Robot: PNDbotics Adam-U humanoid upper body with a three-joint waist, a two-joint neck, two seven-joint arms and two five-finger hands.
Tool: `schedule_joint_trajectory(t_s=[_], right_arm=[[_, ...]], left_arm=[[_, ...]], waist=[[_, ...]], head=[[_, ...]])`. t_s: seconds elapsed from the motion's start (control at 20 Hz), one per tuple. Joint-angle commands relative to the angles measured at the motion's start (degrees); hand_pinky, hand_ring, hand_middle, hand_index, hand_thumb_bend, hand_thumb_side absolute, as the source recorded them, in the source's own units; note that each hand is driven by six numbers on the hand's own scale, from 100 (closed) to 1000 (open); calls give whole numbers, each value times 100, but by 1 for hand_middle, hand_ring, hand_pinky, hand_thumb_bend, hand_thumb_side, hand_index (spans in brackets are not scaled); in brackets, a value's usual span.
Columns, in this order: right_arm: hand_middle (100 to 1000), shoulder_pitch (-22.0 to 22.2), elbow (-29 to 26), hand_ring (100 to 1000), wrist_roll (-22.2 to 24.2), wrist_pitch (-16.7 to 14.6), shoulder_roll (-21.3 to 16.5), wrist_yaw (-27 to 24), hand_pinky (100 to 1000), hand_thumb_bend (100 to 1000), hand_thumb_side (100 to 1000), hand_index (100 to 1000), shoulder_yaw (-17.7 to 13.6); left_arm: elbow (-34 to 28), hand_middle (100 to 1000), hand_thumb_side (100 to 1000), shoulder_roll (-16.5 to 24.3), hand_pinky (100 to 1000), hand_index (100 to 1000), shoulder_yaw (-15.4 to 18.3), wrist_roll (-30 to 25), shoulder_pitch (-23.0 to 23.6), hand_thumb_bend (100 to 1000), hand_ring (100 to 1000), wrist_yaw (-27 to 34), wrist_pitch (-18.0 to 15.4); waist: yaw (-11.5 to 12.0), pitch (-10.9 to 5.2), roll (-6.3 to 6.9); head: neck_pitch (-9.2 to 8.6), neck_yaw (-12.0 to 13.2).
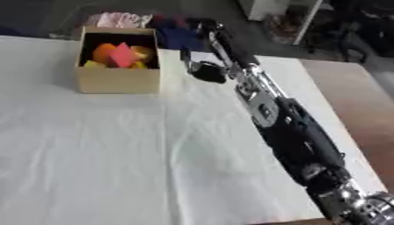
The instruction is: Pick up objects on the table and place them in the box.
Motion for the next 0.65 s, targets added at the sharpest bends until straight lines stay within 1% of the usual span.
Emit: schedule_joint_trajectory(t_s=[0.05, 0.4, 0.55, 0.65], right_arm=[[706, 258, -621, 638, -118, 25, 116, -340, 685, 100, 514, 887, -67], [686, 1404, -1767, 625, -194, 139, 450, -1045, 681, 100, 539, 866, 27], [676, 1881, -2245, 619, -158, 264, 576, -1339, 677, 100, 547, 853, 59], [670, 2093, -2498, 614, -106, 388, 614, -1521, 674, 100, 552, 844, 84]], left_arm=[[-60, 648, 610, 40, 799, 780, 69, 43, -37, 100, 597, -9, -5], [-28, 640, 615, -34, 794, 775, 60, 130, 4, 100, 591, 40, -5], [2, 638, 621, -74, 793, 773, 56, 171, 52, 100, 589, 68, -5], [21, 636, 625, -97, 792, 772, 57, 195, 75, 100, 588, 85, -9]], waist=[[-29, -32, 75], [-94, -92, 104], [-110, -127, 117], [-116, -142, 119]], head=[[-92, 44], [-26, 97], [15, 119], [35, 124]])
